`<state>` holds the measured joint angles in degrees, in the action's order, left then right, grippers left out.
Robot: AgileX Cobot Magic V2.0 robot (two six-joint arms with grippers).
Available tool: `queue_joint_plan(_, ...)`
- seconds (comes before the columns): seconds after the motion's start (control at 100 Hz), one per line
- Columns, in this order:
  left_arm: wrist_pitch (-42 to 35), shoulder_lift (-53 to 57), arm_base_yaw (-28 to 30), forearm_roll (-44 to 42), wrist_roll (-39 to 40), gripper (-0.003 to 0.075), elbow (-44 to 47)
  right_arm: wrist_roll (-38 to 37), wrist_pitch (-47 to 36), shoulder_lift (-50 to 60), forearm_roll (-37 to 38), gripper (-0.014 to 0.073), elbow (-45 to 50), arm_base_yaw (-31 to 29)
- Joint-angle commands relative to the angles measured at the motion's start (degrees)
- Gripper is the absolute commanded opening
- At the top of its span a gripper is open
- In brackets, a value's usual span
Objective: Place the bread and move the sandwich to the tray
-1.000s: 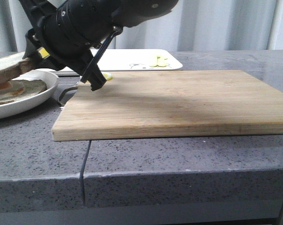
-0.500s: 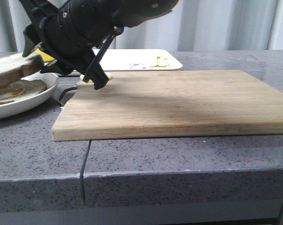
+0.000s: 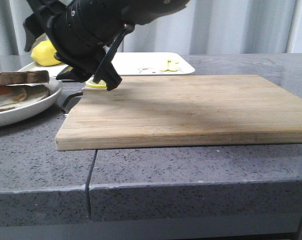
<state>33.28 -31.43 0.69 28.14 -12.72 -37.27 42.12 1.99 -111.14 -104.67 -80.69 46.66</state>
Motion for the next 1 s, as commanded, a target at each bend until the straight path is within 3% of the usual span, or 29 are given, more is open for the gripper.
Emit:
queue_joint_plan(0.0, -3.95, -0.48, 0.09, 1.34, 0.07, 0.0369, -2.02, 2.30, -0.10, 4.94, -0.86, 0.0448, -2.13, -0.48)
queue_joint_plan(0.19, -3.95, -0.48, 0.09, 1.34, 0.07, 0.0369, -2.02, 11.66, -3.15, 9.38, -0.26, 0.0448, -2.13, -1.81)
queue_joint_plan(0.47, -3.95, -0.48, 0.09, 1.34, 0.07, 0.0369, -2.02, 42.09, -6.00, 22.01, 2.05, 0.0448, -2.02, -5.10)
queue_joint_plan(0.69, -3.95, -0.48, 0.09, 1.44, 0.07, 0.0369, -2.02, 63.08, -17.19, 34.36, 2.00, 0.0448, 3.46, -7.09)
queue_joint_plan(0.83, -3.95, -0.48, 0.09, 1.44, 0.07, 0.0369, -2.02, 68.85, -19.26, 42.90, 2.00, 0.0448, 11.88, -9.30)
queue_joint_plan(0.99, -3.95, -0.48, 0.09, 1.44, 0.07, 0.0369, -2.02, 69.21, -19.21, 52.84, 3.16, 0.0448, 22.95, -13.10)
